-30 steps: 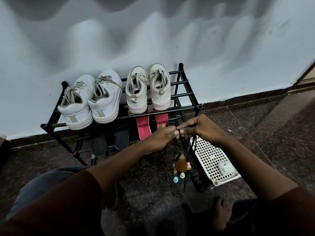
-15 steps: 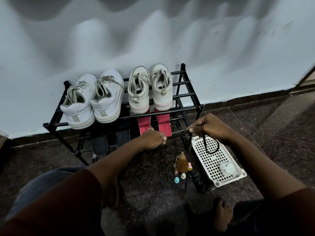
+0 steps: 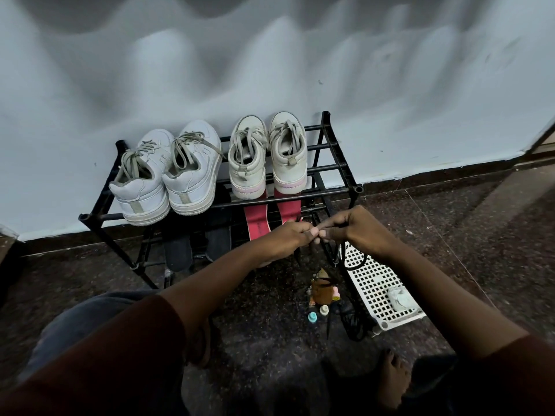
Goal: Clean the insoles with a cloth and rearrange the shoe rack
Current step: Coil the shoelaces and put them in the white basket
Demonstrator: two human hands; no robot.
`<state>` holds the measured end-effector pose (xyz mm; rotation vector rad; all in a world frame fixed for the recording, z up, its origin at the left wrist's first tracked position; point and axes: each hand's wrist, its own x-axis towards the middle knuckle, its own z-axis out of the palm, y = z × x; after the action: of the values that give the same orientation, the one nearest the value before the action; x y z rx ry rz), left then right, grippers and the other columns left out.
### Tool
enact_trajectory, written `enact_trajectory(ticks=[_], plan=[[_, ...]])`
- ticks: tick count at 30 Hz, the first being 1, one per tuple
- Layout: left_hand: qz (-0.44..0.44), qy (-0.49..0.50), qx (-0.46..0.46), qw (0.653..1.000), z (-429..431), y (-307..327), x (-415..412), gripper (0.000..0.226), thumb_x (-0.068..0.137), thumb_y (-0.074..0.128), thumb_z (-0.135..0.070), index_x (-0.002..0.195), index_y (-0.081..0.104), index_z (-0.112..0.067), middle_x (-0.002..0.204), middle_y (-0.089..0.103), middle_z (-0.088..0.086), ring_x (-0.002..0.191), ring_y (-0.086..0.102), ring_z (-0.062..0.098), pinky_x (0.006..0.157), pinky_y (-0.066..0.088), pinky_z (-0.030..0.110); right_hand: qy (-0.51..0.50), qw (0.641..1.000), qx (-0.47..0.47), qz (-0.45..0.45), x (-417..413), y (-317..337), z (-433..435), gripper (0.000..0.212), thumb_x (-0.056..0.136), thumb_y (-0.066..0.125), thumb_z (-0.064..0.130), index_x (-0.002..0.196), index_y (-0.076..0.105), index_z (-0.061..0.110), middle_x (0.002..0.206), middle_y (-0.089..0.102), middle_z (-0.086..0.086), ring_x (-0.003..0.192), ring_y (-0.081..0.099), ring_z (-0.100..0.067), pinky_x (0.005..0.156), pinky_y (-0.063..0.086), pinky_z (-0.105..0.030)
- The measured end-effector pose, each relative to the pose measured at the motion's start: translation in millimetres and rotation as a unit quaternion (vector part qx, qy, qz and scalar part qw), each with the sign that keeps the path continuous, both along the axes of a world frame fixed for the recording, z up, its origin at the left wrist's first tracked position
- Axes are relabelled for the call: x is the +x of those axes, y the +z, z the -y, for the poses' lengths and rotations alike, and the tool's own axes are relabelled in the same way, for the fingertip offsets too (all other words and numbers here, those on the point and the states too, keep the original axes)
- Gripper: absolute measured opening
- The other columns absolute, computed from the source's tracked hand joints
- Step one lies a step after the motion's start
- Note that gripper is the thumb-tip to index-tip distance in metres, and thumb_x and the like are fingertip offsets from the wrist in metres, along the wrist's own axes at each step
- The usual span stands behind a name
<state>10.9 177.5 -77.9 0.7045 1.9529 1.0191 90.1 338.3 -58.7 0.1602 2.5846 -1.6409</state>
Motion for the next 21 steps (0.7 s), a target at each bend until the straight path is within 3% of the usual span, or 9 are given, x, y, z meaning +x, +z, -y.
enact_trajectory(ticks=[1, 3, 4, 6, 8, 11, 13, 17, 21], plan=[[0.002, -0.002, -0.004, 1.000, 0, -1, 0, 0.028, 0.102, 0.036, -0.026, 0.080, 0.053, -0.021, 0.113, 0.056, 0.007, 0.079, 0.029, -0.015, 0.056, 0.024, -0.011, 0.000, 1.000, 0.000, 0.003, 0, -1, 0, 0.013, 0.084, 0.064, 0.006, 0.094, 0.072, 0.007, 0.088, 0.073, -0.008, 0.087, 0.068, -0.020, 0.085, 0.051, -0.026], [-0.010, -0.011, -0.018, 1.000, 1, -3, -1, 0.029, 0.102, 0.036, -0.028, 0.080, 0.052, -0.021, 0.120, 0.058, 0.014, 0.078, 0.029, -0.014, 0.060, 0.025, -0.008, 0.003, 1.000, 0.004, 0.013, -1, -3, -1, 0.015, 0.085, 0.064, 0.008, 0.097, 0.072, 0.005, 0.090, 0.073, -0.009, 0.086, 0.068, -0.018, 0.083, 0.051, -0.025], [-0.020, -0.009, -0.027, 0.999, 2, -5, -3, 0.029, 0.102, 0.035, -0.029, 0.081, 0.053, -0.021, 0.123, 0.057, 0.018, 0.085, 0.034, -0.012, 0.068, 0.027, -0.003, 0.002, 1.000, 0.008, 0.022, -1, -3, -3, 0.016, 0.085, 0.064, 0.008, 0.098, 0.072, 0.004, 0.090, 0.073, -0.010, 0.083, 0.068, -0.017, 0.081, 0.051, -0.024], [-0.052, -0.004, -0.044, 0.998, 6, -6, -6, 0.030, 0.103, 0.034, -0.031, 0.087, 0.056, -0.018, 0.121, 0.055, 0.015, 0.118, 0.038, 0.009, 0.087, 0.029, 0.020, -0.001, 0.999, 0.017, 0.038, 0, -3, -8, 0.015, 0.086, 0.063, 0.008, 0.096, 0.072, 0.001, 0.092, 0.072, -0.011, 0.077, 0.066, -0.012, 0.074, 0.050, -0.020], [-0.078, 0.004, -0.064, 0.995, 9, -7, -11, 0.032, 0.103, 0.033, -0.029, 0.098, 0.059, -0.010, 0.121, 0.053, 0.013, 0.136, 0.022, 0.021, 0.090, 0.021, 0.025, -0.006, 0.998, 0.035, 0.049, 0, 0, -14, 0.015, 0.086, 0.062, 0.008, 0.092, 0.071, -0.003, 0.097, 0.072, -0.006, 0.072, 0.063, 0.000, 0.064, 0.045, -0.010], [-0.137, 0.002, -0.119, 0.983, 14, -17, -21, 0.031, 0.103, 0.033, -0.029, 0.099, 0.059, -0.011, 0.127, 0.052, 0.018, 0.140, 0.016, 0.028, 0.101, 0.021, 0.031, -0.018, 0.997, 0.046, 0.055, 2, 6, -22, 0.014, 0.087, 0.060, 0.003, 0.094, 0.070, -0.004, 0.067, 0.069, 0.015, 0.051, 0.054, 0.010, 0.051, 0.036, -0.004], [-0.171, -0.008, -0.158, 0.972, 15, -22, -26, 0.034, 0.103, 0.034, -0.029, 0.102, 0.062, -0.011, 0.128, 0.053, 0.015, 0.140, 0.018, 0.031, 0.107, 0.019, 0.036, -0.024, 0.997, 0.045, 0.050, 4, 9, -26, 0.012, 0.088, 0.058, 0.002, 0.093, 0.069, 0.000, 0.051, 0.061, 0.017, 0.042, 0.048, 0.008, 0.047, 0.033, -0.005], [-0.195, -0.028, -0.150, 0.969, 13, -20, -22, 0.036, 0.102, 0.035, -0.032, 0.116, 0.061, -0.012, 0.130, 0.052, 0.014, 0.139, 0.019, 0.032, 0.108, 0.019, 0.037, -0.039, 0.997, 0.061, 0.013, 2, 8, -21, 0.013, 0.088, 0.060, 0.007, 0.093, 0.071, 0.004, 0.053, 0.061, 0.021, 0.048, 0.049, 0.007, 0.056, 0.039, -0.011], [-0.148, -0.034, -0.063, 0.986, 4, -11, -9, 0.038, 0.101, 0.037, -0.035, 0.135, 0.049, -0.023, 0.133, 0.042, 0.020, 0.135, 0.025, 0.029, 0.102, 0.024, 0.029, -0.024, 0.997, 0.073, -0.014, -2, 7, -9, 0.015, 0.087, 0.062, 0.009, 0.099, 0.072, 0.007, 0.085, 0.070, 0.007, 0.076, 0.063, -0.001, 0.077, 0.049, -0.019]])
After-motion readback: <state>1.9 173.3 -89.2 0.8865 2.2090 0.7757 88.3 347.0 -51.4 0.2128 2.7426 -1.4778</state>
